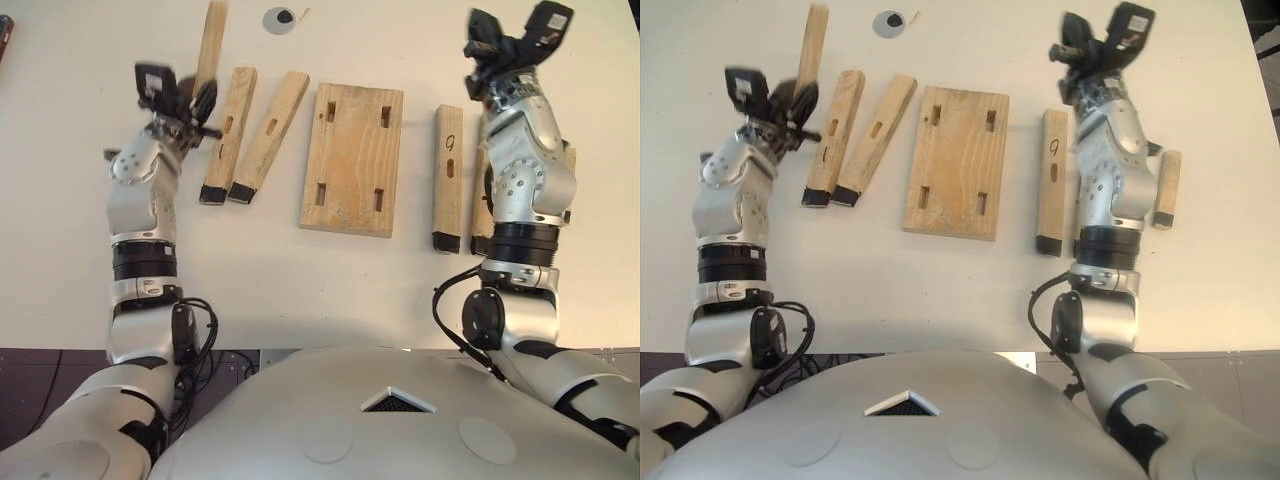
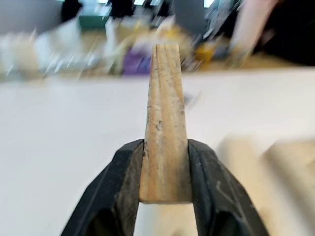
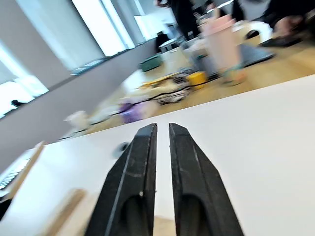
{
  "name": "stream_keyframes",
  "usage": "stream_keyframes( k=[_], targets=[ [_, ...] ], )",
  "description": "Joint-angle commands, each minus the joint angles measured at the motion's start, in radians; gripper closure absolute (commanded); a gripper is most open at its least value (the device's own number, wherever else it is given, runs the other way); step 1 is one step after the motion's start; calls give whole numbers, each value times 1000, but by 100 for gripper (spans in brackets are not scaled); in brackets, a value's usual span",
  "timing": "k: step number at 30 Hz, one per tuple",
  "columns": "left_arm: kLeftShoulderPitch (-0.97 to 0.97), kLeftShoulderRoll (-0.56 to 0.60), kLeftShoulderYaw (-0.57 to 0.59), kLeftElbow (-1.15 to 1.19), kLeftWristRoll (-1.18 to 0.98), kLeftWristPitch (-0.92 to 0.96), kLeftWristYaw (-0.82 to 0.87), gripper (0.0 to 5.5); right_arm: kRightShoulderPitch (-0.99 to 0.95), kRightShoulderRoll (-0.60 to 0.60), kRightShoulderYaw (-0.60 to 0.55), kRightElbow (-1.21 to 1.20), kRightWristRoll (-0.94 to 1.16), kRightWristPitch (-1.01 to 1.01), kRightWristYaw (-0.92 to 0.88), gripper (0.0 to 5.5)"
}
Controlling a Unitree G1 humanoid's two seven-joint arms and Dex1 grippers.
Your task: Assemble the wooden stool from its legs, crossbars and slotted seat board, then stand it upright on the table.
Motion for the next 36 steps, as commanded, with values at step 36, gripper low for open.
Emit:
stream_keyframes(
  k=[36],
  targets=[
    [89, -120, -231, -305, 20, 107, -37, 317, -84, -118, -66, 104, -30, -81, -185, 512]
  ],
)
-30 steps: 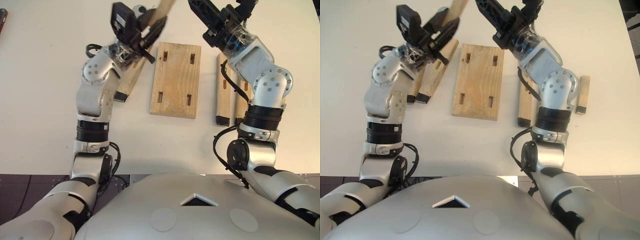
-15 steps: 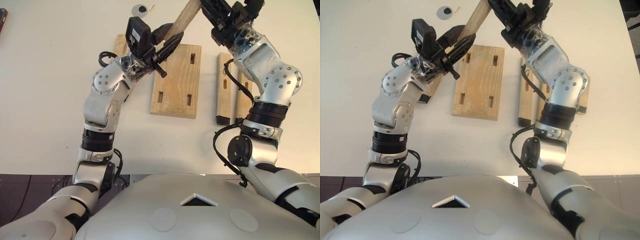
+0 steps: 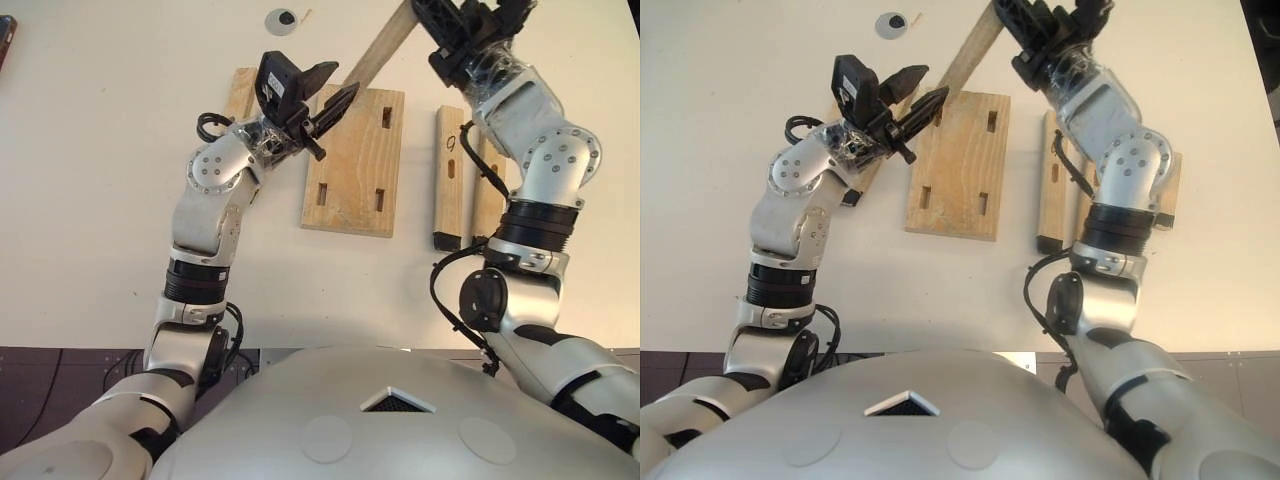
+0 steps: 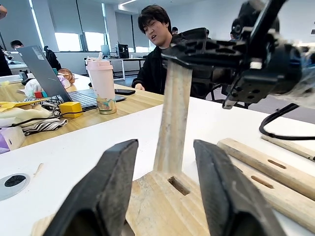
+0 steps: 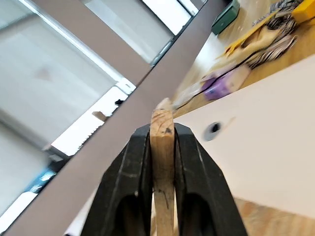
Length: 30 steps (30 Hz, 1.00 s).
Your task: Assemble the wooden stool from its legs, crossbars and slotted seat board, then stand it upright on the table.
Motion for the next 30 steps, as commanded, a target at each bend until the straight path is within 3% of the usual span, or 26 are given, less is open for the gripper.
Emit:
stream_keyframes(
  k=[1, 5, 8, 10, 13, 16, 24, 30],
  targets=[
    [-14, -21, 11, -5, 10, 19, 51, 314, -11, -104, -58, 132, -214, -276, -87, 512],
    [23, -51, 67, -4, 18, 5, 150, 335, 37, -320, -201, 158, -280, -410, -33, 512],
    [65, -68, 115, -13, 22, -14, 218, 376, 136, -388, -274, 102, -255, -364, -14, 512],
    [104, -70, 148, -25, 37, -37, 265, 409, 248, -356, -303, -40, -186, -268, -37, 512],
    [139, -79, 211, -19, 46, -74, 333, 452, 466, -217, -301, -314, -40, -87, -142, 512],
    [119, -77, 241, 14, 58, -95, 374, 484, 506, -124, -311, -431, 107, 14, -256, 512],
    [95, -66, 236, 56, 62, -99, 359, 486, 487, -152, -320, -419, 154, 28, -293, 512],
    [102, -66, 229, 64, 65, -93, 355, 486, 543, -94, -302, -457, 207, 54, -340, 512]
  ],
)
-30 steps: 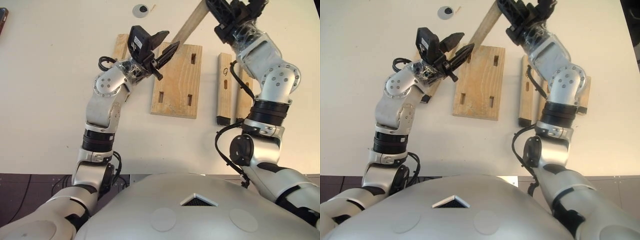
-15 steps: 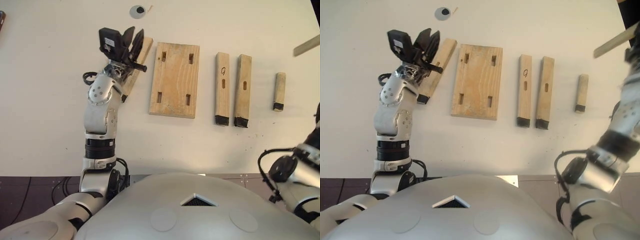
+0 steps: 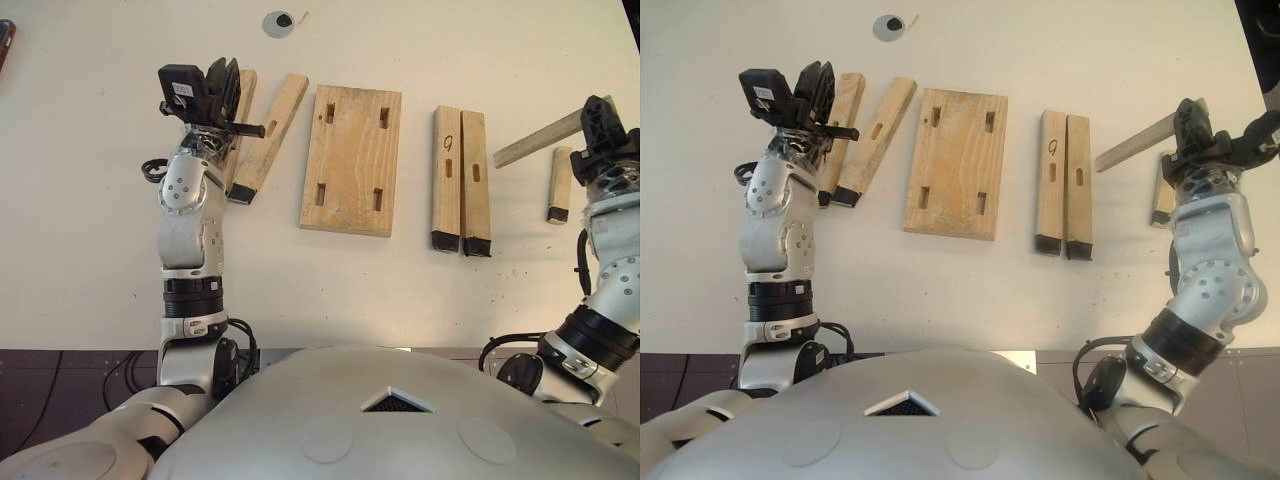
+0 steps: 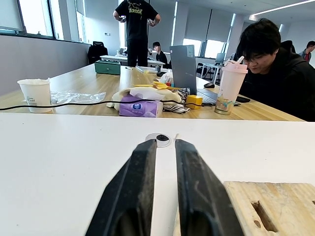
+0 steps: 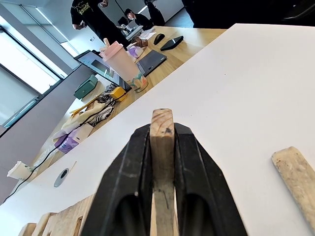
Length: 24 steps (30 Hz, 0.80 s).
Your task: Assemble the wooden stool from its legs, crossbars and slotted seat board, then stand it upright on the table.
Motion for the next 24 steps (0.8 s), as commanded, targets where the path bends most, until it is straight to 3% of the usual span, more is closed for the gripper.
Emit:
stream_keyframes(
  k=[1, 12, 19, 22, 24],
  targets=[
    [0, 10, -10, 5, 13, 4, -7, 486, 27, 37, 1, -30, 53, 24, -42, 512],
    [-5, 21, -25, 11, 13, 14, -20, 486, 70, 41, 85, 3, -38, -52, -6, 512],
    [-22, 19, -44, 24, 16, 19, -32, 486, 109, -44, 264, 6, -371, -207, 69, 512],
    [-40, 20, -44, 42, 16, 19, -36, 486, 158, -92, 384, 70, -617, -393, 109, 512],
    [-51, 21, -48, 50, 18, 20, -39, 486, 174, -77, 395, 160, -684, -490, 121, 512]
  ],
)
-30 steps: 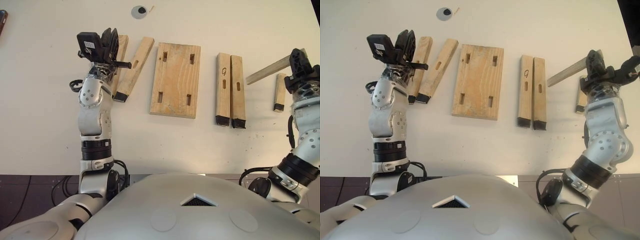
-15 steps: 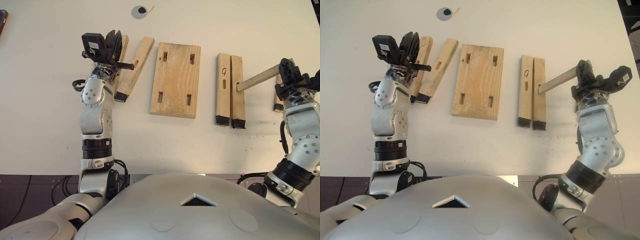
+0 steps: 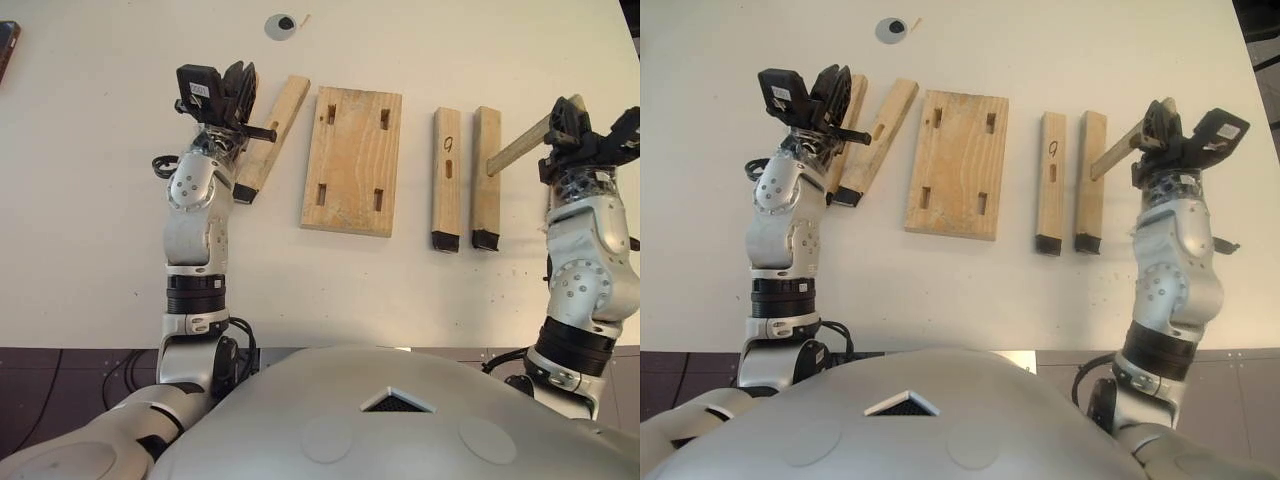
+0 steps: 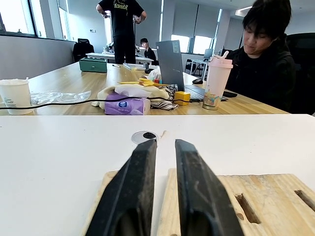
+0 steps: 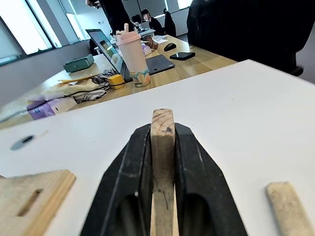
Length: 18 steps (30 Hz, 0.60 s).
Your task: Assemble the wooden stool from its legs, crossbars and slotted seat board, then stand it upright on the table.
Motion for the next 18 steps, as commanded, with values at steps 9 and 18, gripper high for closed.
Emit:
stream_keyframes(
  k=[9, 18],
  targets=[
    [-39, 18, 1, 29, 17, 19, -6, 486, 126, 44, 19, 362, -156, -240, 56, 512],
    [-25, -3, 11, 34, 19, -2, 20, 486, 117, 12, 6, 375, -134, -238, 132, 512]
  ],
)
